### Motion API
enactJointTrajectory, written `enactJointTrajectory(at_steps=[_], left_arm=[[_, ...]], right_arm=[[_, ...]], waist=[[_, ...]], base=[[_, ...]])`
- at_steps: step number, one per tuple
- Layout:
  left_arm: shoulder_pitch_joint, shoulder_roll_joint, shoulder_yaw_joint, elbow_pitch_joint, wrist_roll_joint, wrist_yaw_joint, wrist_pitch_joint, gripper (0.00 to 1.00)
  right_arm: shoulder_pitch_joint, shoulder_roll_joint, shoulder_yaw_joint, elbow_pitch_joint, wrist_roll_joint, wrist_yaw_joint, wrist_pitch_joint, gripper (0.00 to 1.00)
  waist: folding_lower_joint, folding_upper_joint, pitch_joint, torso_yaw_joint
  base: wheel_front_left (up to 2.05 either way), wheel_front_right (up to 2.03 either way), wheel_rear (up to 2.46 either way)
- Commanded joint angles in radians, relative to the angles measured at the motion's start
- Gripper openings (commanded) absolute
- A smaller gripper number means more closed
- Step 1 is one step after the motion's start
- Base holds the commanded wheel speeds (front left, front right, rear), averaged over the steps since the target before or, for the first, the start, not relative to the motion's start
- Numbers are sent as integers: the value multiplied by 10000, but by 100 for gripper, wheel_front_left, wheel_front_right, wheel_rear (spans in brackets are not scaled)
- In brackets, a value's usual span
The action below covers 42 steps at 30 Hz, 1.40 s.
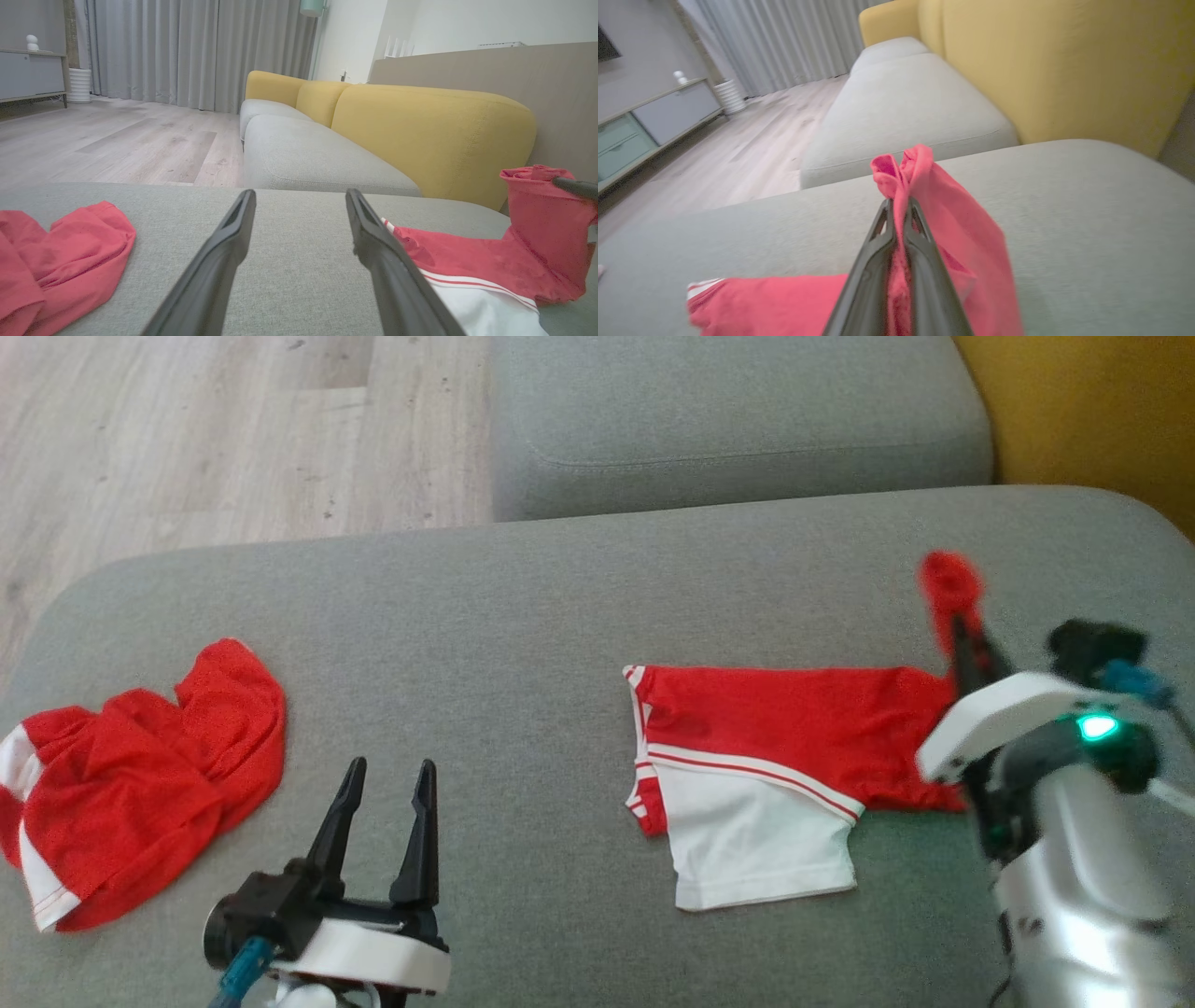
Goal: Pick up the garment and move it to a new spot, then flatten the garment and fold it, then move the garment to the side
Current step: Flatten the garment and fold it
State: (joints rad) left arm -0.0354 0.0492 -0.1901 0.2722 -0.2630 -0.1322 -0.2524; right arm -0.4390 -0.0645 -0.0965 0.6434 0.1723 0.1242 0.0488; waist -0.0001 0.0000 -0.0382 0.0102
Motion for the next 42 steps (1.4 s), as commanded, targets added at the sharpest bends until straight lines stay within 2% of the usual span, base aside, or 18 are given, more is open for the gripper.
enactJointTrajectory(at_steps=[1,4,11,24,25,26,27,29,33,38,42], left_arm=[[-260,12,372,-350,4,16,-93,100],[-261,12,383,-341,5,16,-93,100],[-285,11,386,-324,-44,16,-93,100],[-305,11,299,-234,-107,16,-93,100],[-302,11,287,-222,-112,16,-93,100],[-302,11,287,-222,-112,16,-93,100],[-301,11,279,-211,-117,16,-93,100],[-291,11,320,-201,-128,16,-93,100],[-299,11,446,-250,-126,15,-93,100],[-326,11,509,-518,-178,17,-93,100],[-336,11,565,-1000,-240,38,-93,100]], right_arm=[[-201,137,528,-508,262,65,24,0],[234,139,1505,-1048,1219,65,199,0],[994,141,3211,-1558,2465,65,194,0],[537,142,5560,-216,3961,65,-788,0],[485,142,5794,-86,3966,65,-852,25],[485,142,5794,-86,3966,65,-852,25],[467,142,6026,-12,4104,65,-893,100],[419,142,6956,-142,4670,65,-954,100],[143,142,7427,-202,4943,65,-1274,100],[-375,143,6820,18,4109,65,-1996,100],[-584,-149,5747,72,2474,65,-2570,100]], waist=[[1,0,-21,60],[1,0,-36,183],[1,0,-2,479],[1,0,159,766],[1,0,165,780],[1,0,165,780],[1,0,166,788],[1,0,170,763],[1,0,170,588],[1,0,174,259],[1,0,194,-5]], base=[[0,0,0],[0,0,0],[0,0,0],[0,0,0],[0,0,0],[0,0,0],[0,0,0],[0,0,0],[0,0,0],[0,0,0],[0,0,0]])
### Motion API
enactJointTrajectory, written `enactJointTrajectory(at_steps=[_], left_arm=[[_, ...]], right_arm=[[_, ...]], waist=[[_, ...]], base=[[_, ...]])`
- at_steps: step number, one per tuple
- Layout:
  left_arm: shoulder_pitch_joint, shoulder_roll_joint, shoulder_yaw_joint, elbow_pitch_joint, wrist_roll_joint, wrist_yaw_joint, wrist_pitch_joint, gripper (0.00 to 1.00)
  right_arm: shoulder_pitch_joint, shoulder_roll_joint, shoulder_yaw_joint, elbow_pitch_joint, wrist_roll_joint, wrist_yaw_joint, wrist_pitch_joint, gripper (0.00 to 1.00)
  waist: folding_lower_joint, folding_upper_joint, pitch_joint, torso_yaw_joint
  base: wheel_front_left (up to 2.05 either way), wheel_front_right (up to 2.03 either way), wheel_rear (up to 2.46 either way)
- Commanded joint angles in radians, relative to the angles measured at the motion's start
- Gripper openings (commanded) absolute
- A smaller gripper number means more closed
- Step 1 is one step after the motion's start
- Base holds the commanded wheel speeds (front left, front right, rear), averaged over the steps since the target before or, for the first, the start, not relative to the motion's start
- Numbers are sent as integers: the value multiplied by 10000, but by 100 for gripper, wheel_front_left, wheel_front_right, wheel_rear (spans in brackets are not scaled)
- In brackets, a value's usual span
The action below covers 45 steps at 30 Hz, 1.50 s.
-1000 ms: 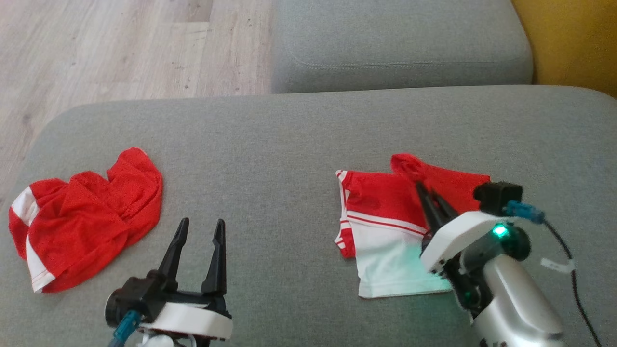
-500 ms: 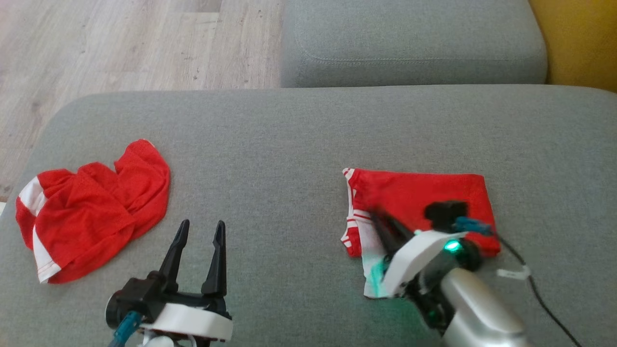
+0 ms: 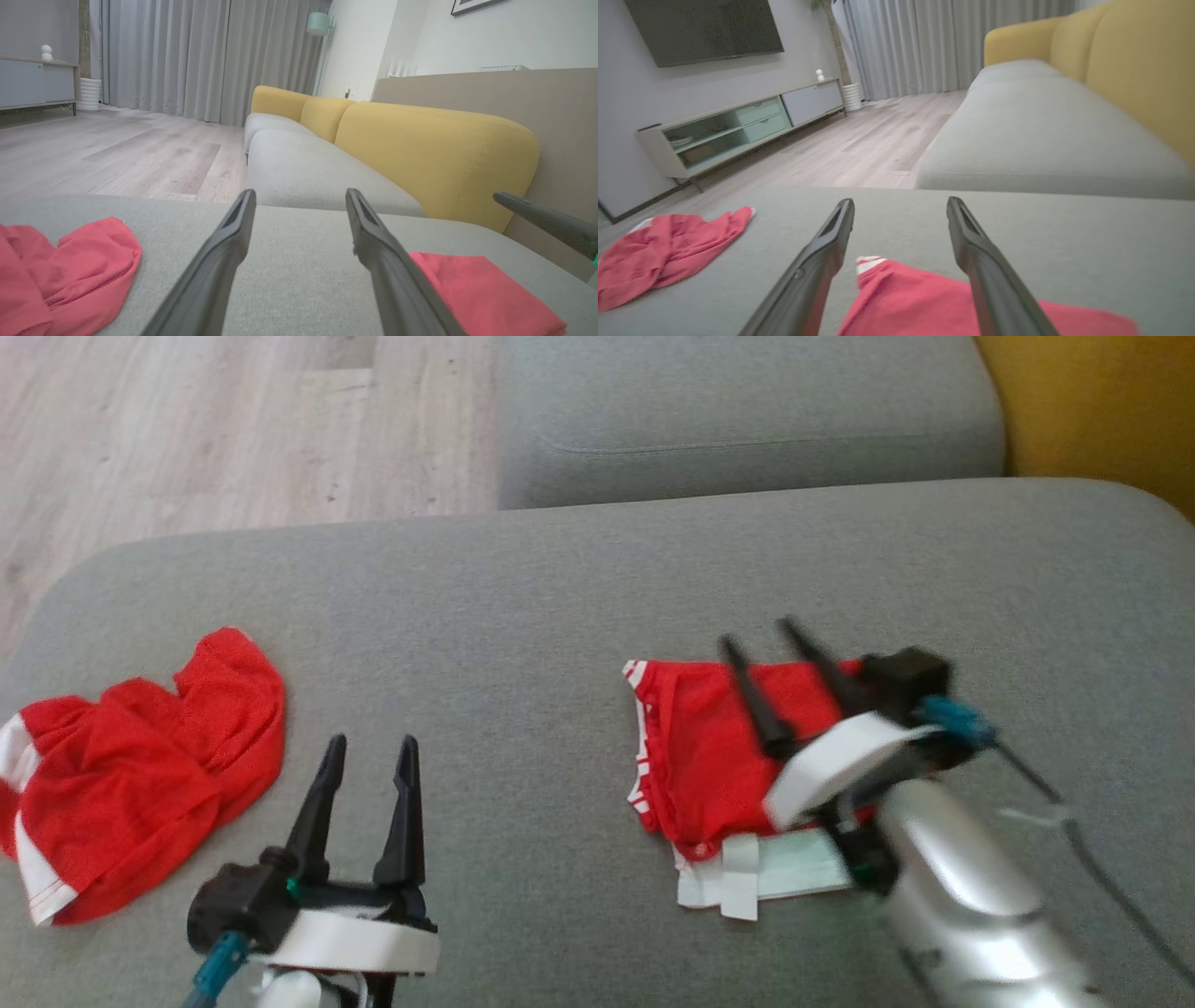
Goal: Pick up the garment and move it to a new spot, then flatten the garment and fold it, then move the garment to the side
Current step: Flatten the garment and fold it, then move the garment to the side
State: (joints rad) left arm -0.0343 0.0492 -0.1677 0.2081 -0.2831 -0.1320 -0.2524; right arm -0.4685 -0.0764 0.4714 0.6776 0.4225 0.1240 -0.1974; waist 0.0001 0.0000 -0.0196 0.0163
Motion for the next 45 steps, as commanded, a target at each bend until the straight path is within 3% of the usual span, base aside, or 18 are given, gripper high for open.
enactJointTrajectory(at_steps=[1,5,9,16,24,45], left_arm=[[-352,11,359,-506,-61,43,-93,100],[-337,11,401,-913,-93,84,-93,100],[-321,11,372,-1015,-83,100,-93,100],[-106,11,107,-925,-73,92,-93,100],[109,11,71,-1053,-14,111,-93,100],[154,10,-46,-1065,-47,105,-93,100]], right_arm=[[-249,-227,-220,-373,-397,67,-213,100],[276,-947,-1493,-974,-1438,67,-469,100],[1112,-1186,-2708,-1685,-2021,67,-576,100],[2857,-398,-4357,-3068,-3093,67,-637,100],[3928,208,-4808,-4052,-3624,67,-641,100],[4036,260,-4691,-4193,-3649,67,-643,100]], waist=[[-1,0,22,-123],[-1,0,60,-288],[-1,0,89,-375],[-1,0,101,-458],[-1,0,110,-544],[-1,0,137,-413]], base=[[0,0,0],[0,0,0],[0,0,0],[0,0,0],[0,0,0],[0,0,0]])
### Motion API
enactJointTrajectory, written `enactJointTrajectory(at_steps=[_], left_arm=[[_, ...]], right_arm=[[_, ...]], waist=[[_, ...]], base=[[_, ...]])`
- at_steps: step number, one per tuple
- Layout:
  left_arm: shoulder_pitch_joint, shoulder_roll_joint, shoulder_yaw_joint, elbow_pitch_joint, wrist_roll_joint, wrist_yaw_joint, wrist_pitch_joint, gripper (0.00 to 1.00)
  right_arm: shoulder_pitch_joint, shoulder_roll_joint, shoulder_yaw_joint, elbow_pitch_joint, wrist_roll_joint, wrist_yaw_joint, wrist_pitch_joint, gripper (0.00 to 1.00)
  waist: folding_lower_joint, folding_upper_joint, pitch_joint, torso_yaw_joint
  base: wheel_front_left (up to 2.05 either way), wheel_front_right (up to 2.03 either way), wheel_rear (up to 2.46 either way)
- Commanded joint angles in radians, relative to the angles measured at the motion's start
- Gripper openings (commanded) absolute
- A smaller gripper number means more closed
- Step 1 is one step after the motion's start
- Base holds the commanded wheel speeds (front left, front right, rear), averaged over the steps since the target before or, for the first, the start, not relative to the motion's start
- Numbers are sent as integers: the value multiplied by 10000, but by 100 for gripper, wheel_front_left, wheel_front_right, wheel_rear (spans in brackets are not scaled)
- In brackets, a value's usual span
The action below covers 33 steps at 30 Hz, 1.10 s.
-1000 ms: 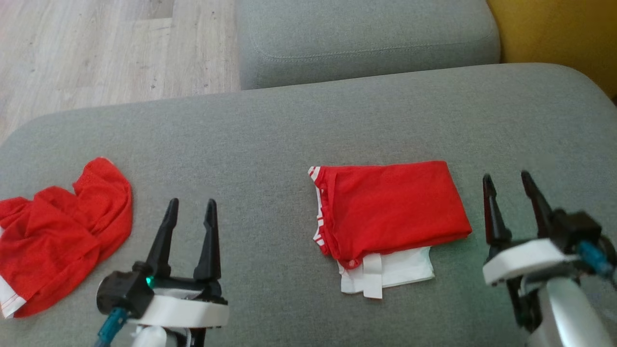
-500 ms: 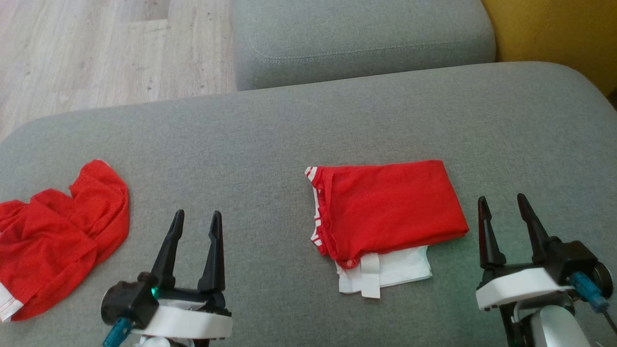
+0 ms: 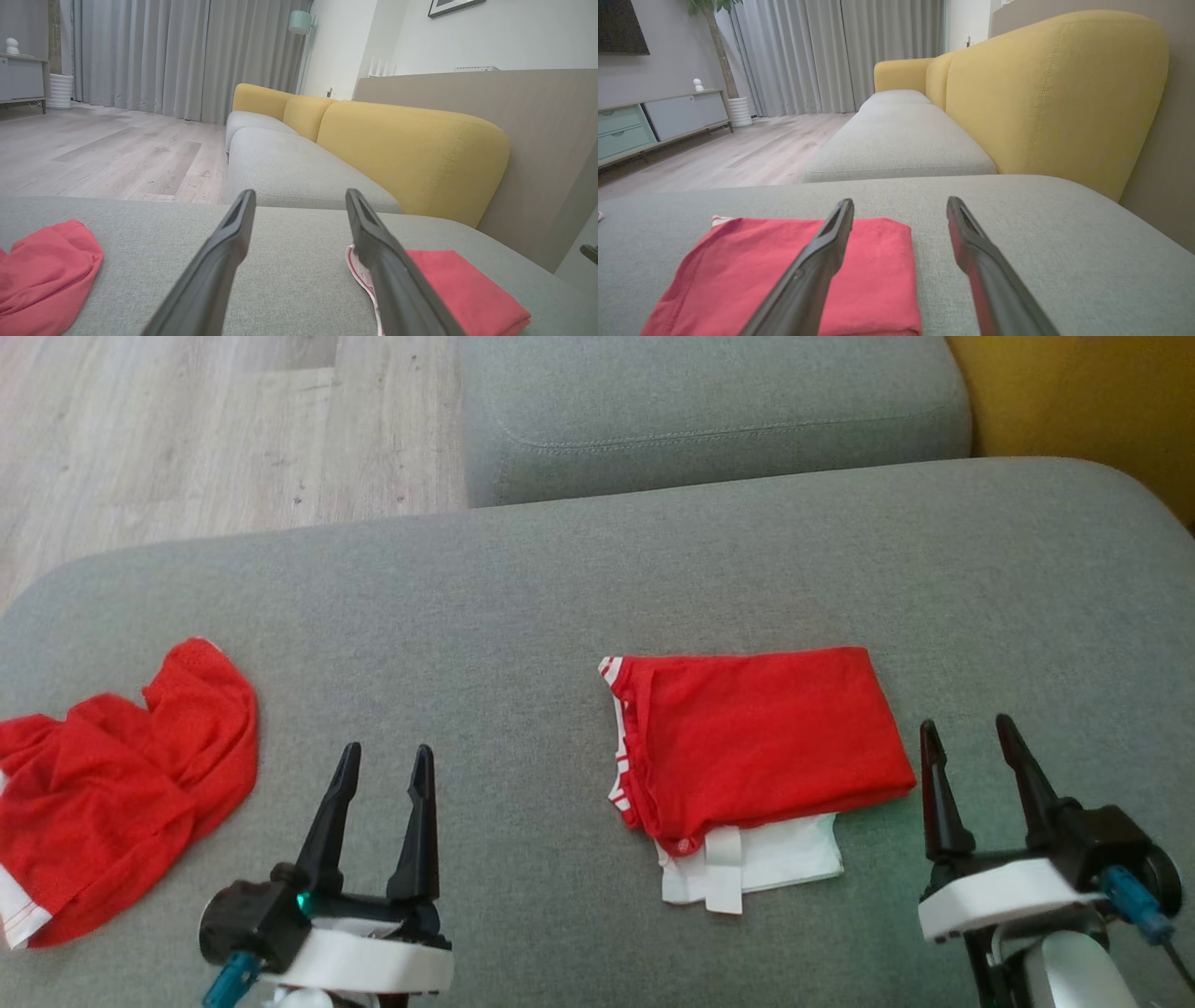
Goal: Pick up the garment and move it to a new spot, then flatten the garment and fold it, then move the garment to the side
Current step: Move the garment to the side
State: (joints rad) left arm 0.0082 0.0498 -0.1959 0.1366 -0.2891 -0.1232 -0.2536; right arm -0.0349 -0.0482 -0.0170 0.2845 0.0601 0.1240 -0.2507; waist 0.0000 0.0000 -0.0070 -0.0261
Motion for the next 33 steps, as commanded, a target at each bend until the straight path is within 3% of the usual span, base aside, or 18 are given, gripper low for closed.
enactJointTrajectory(at_steps=[1,8,17,27,28,29,30,33], left_arm=[[-275,5,217,-338,16,15,-82,100],[-392,5,53,-223,26,-6,-82,100],[-890,5,-137,-129,32,-39,-82,100],[-1298,5,-224,-44,26,-61,-82,100],[-1322,5,-226,-27,24,-62,-82,100],[-1339,5,-228,-9,21,-63,-82,100],[-1353,5,-231,10,18,-64,-82,100],[-1355,5,-221,71,11,-68,-82,100]], right_arm=[[-342,-21,176,-150,-89,67,-110,100],[-1115,-21,-212,1368,-198,67,261,100],[-2800,-21,-667,3686,547,67,774,100],[-4017,-20,-149,6020,1249,67,749,100],[-4105,-20,-8,6200,1263,67,716,84],[-4189,-20,113,6344,1239,67,650,12],[-4263,-20,210,6457,1132,67,556,0],[-4599,-48,234,6573,130,67,214,0]], waist=[[0,0,25,25],[0,0,371,238],[0,0,1414,616],[0,0,1922,758],[0,0,1935,743],[0,0,1945,721],[0,0,1945,698],[0,0,1879,538]], base=[[0,0,0],[0,0,0],[0,0,0],[0,0,0],[0,0,0],[0,0,0],[0,0,0],[0,0,0]])
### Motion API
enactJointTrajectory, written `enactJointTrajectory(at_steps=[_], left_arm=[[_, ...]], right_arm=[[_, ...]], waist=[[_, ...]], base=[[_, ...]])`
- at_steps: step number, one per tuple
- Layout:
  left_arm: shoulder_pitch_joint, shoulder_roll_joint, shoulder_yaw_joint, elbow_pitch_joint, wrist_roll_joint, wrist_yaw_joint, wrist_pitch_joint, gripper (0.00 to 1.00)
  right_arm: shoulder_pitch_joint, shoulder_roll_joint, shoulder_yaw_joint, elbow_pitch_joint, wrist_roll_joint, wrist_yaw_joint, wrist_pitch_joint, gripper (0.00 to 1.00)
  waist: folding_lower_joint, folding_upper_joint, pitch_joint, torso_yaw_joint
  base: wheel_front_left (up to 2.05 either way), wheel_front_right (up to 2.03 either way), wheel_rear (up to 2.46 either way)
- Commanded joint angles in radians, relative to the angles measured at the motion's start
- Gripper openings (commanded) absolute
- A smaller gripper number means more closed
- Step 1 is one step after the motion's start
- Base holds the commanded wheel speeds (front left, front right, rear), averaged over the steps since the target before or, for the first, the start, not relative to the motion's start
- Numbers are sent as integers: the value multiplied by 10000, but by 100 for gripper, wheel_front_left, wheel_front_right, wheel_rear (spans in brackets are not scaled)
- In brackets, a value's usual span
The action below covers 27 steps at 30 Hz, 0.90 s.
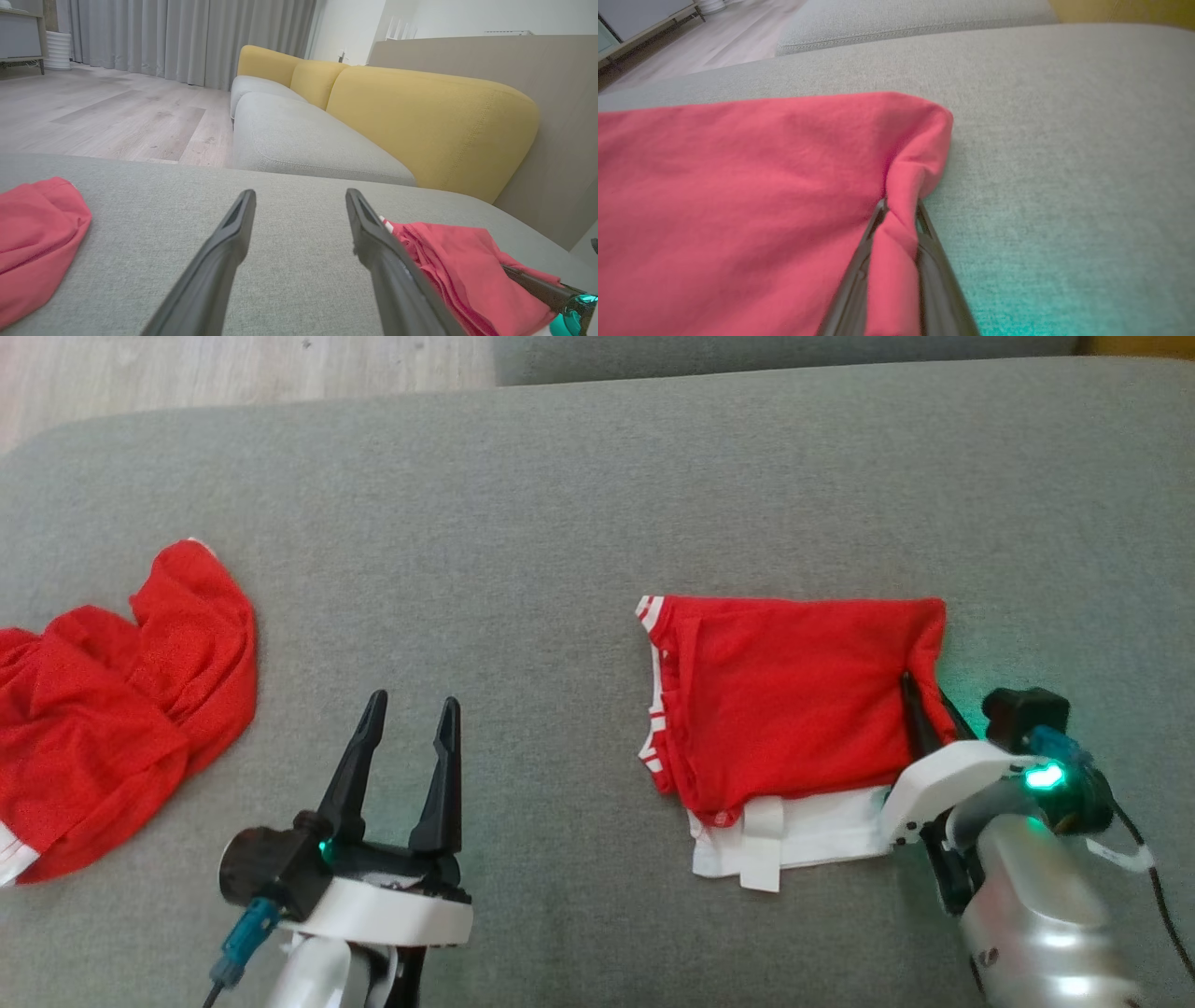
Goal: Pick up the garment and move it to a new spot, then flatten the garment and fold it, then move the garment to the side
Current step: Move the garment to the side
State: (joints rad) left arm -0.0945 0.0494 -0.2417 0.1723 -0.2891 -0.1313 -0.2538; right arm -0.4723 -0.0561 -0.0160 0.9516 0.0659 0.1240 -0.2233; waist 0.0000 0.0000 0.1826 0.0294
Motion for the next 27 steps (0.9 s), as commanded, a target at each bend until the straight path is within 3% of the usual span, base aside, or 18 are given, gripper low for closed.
enactJointTrajectory(at_steps=[1,6,15,19,23,27], left_arm=[[-326,8,244,-277,12,12,-80,100],[-350,8,245,-274,34,10,-80,100],[-560,8,113,-374,48,7,-80,100],[-636,8,112,-365,62,7,-80,100],[-704,8,92,-355,66,7,-80,100],[-760,8,105,-349,59,7,-80,100]], right_arm=[[-319,-42,167,-143,-197,67,-114,0],[-864,-914,-8,-405,-1145,67,-206,0],[-1820,-3704,-365,29,-1526,67,171,0],[-2106,-4589,-755,437,-1686,67,265,0],[-2376,-4983,-1294,756,-2049,67,403,0],[-2603,-4923,-1517,911,-2375,67,384,0]], waist=[[0,0,-34,-55],[0,0,-48,-184],[0,0,328,-28],[0,0,488,77],[0,0,595,152],[0,0,662,177]], base=[[0,0,0],[0,0,0],[0,0,0],[0,0,0],[0,0,0],[0,0,0]])
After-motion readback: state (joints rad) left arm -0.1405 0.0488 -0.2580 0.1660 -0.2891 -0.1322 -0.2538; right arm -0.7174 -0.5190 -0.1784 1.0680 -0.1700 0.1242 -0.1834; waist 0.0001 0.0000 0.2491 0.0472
